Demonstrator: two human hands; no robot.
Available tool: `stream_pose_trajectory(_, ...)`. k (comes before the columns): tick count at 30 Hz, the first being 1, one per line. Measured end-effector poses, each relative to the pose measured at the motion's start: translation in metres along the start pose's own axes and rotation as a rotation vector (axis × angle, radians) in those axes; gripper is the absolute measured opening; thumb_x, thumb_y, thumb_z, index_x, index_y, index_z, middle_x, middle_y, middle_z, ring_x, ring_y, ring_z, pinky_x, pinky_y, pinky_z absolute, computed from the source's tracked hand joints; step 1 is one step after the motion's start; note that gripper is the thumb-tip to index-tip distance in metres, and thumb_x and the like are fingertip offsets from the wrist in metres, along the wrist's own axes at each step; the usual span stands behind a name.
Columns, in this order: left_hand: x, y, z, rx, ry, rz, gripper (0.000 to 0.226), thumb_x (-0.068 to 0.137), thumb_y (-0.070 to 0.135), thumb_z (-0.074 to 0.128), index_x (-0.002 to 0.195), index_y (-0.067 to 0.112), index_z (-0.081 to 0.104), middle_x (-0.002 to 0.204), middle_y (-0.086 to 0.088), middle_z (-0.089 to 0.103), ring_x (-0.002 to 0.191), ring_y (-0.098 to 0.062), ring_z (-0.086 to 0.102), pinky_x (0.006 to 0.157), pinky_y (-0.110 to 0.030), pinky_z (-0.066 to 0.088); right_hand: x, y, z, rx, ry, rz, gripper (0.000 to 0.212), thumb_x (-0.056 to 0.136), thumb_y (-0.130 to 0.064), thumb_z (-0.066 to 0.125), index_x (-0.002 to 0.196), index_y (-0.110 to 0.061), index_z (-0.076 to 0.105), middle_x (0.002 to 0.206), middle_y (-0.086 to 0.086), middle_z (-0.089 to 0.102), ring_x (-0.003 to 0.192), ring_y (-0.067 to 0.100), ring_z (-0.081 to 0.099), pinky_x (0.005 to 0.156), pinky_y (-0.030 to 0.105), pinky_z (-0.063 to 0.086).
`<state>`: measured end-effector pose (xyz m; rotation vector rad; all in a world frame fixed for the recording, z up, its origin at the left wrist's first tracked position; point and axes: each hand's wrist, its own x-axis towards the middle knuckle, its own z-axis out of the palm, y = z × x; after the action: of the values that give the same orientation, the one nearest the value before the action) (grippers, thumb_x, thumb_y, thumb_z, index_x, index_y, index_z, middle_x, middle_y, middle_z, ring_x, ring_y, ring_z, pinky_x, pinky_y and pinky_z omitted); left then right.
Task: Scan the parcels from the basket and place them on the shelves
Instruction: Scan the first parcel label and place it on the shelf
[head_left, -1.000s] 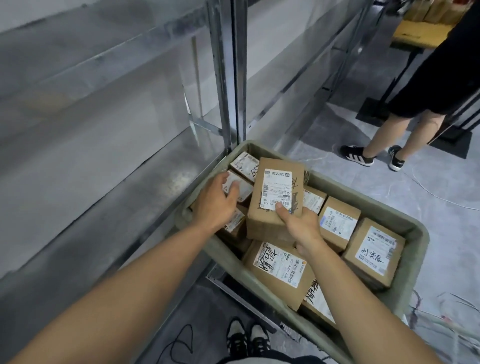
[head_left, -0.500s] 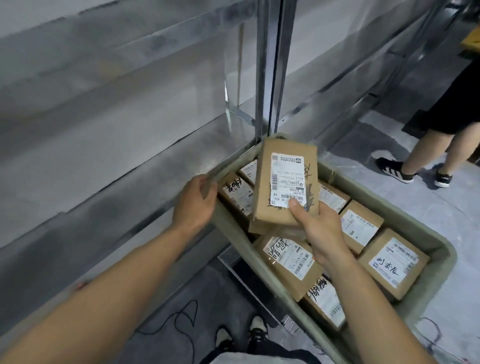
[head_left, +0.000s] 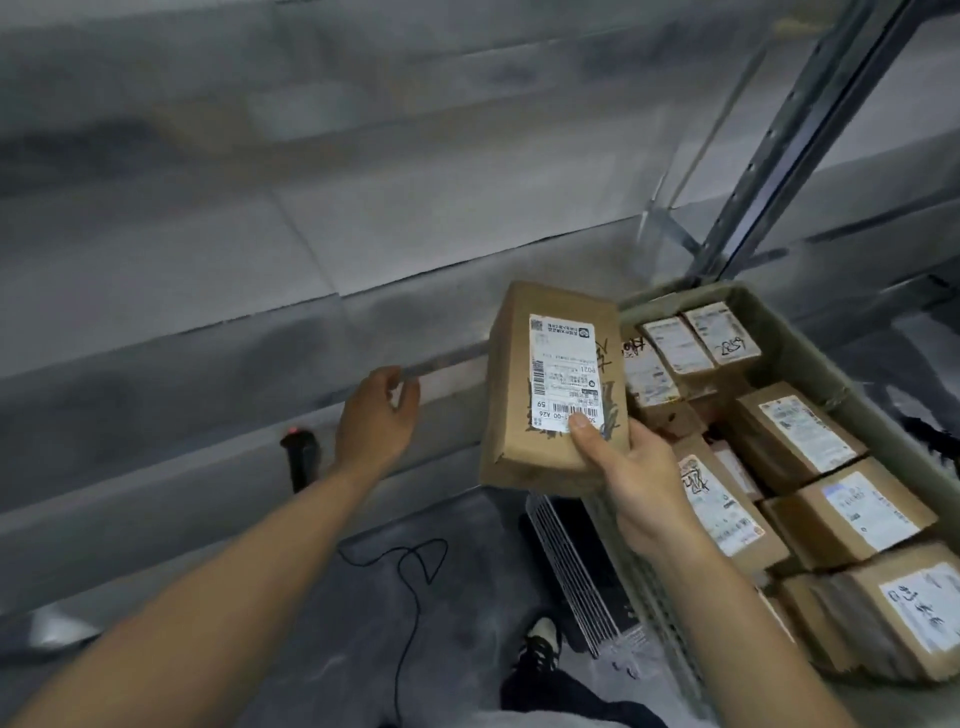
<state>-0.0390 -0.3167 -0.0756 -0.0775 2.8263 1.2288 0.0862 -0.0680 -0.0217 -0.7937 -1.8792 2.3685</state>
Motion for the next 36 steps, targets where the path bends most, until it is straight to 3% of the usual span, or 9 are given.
stream_pose_trajectory(4, -0.031, -0.067, -0.042, -0.012, 0.001, -0.124, 0.048, 0.107, 0.04, 0.045, 0.145, 0.011, 0.053, 0.141, -0.007, 0.061, 0.126, -0.026, 0.057, 0.095, -0.027, 0.038, -0.033, 0.037, 0.044, -0.026, -0.026, 0.062, 0.036, 0.089, -0.019, 0.076, 0.123, -0.01, 0.067, 0.111, 0.004, 0.077, 0.106, 0.021, 0.073, 0.092, 0.038, 0.057)
stream_pose_trajectory(7, -0.049, -0.113, -0.063, 0.001, -0.021, -0.19, 0.048, 0.103, 0.046, 0.043, 0.129, 0.01, 0.06, 0.128, -0.012, 0.066, 0.112, -0.027, 0.061, 0.086, -0.029, 0.042, -0.055, 0.064, 0.072, -0.051, -0.056, 0.101, 0.034, 0.09, -0.019, 0.075, 0.121, -0.01, 0.067, 0.11, 0.003, 0.078, 0.102, 0.019, 0.074, 0.081, 0.03, 0.06)
stream_pose_trajectory(10, -0.061, -0.146, -0.077, 0.002, -0.005, -0.206, 0.065, 0.094, 0.064, 0.034, 0.121, 0.011, 0.061, 0.119, -0.01, 0.068, 0.101, -0.025, 0.062, 0.077, -0.028, 0.039, -0.069, 0.091, 0.097, -0.078, -0.094, 0.134, 0.029, 0.091, -0.018, 0.074, 0.118, -0.012, 0.067, 0.107, 0.001, 0.078, 0.098, 0.017, 0.075, 0.074, 0.024, 0.06)
stream_pose_trajectory(15, -0.067, -0.182, -0.093, 0.015, 0.0, -0.221, 0.055, 0.103, 0.054, 0.04, 0.132, 0.011, 0.059, 0.127, -0.01, 0.067, 0.111, -0.026, 0.062, 0.085, -0.028, 0.043, -0.076, 0.128, 0.139, -0.126, -0.131, 0.196, 0.04, 0.087, -0.023, 0.078, 0.123, -0.009, 0.067, 0.11, 0.005, 0.077, 0.104, 0.024, 0.074, 0.094, 0.043, 0.058)
stream_pose_trajectory(20, -0.06, -0.211, -0.101, 0.0, 0.016, -0.253, 0.044, 0.107, 0.043, 0.046, 0.129, 0.007, 0.059, 0.119, -0.009, 0.066, 0.1, -0.02, 0.058, 0.08, -0.028, 0.038, -0.066, 0.157, 0.168, -0.143, -0.158, 0.236, 0.04, 0.087, -0.023, 0.078, 0.123, -0.01, 0.067, 0.111, 0.005, 0.077, 0.105, 0.023, 0.074, 0.099, 0.047, 0.055)
stream_pose_trajectory(23, -0.047, -0.236, -0.094, -0.038, 0.039, -0.287, 0.052, 0.106, 0.048, 0.047, 0.138, 0.009, 0.056, 0.133, -0.012, 0.062, 0.116, -0.026, 0.06, 0.095, -0.033, 0.045, -0.048, 0.178, 0.177, -0.159, -0.169, 0.252, 0.042, 0.086, -0.024, 0.078, 0.124, -0.01, 0.066, 0.113, 0.004, 0.077, 0.108, 0.022, 0.073, 0.103, 0.048, 0.053)
stream_pose_trajectory(27, -0.019, -0.283, -0.067, -0.102, 0.097, -0.356, 0.068, 0.1, 0.062, 0.048, 0.152, 0.019, 0.045, 0.153, -0.007, 0.049, 0.135, -0.025, 0.05, 0.116, -0.04, 0.039, -0.012, 0.215, 0.184, -0.204, -0.19, 0.243, 0.045, 0.083, -0.027, 0.079, 0.124, -0.01, 0.067, 0.115, 0.003, 0.076, 0.109, 0.021, 0.072, 0.102, 0.047, 0.053)
stream_pose_trajectory(36, 0.074, -0.377, 0.015, -0.088, 0.191, -0.433, 0.077, 0.093, 0.071, 0.054, 0.149, 0.018, 0.046, 0.142, -0.016, 0.052, 0.128, -0.036, 0.054, 0.107, -0.048, 0.047, 0.055, 0.298, 0.192, -0.302, -0.23, 0.16, 0.036, 0.086, -0.028, 0.077, 0.119, -0.014, 0.069, 0.108, -0.004, 0.078, 0.103, 0.014, 0.074, 0.089, 0.032, 0.059)
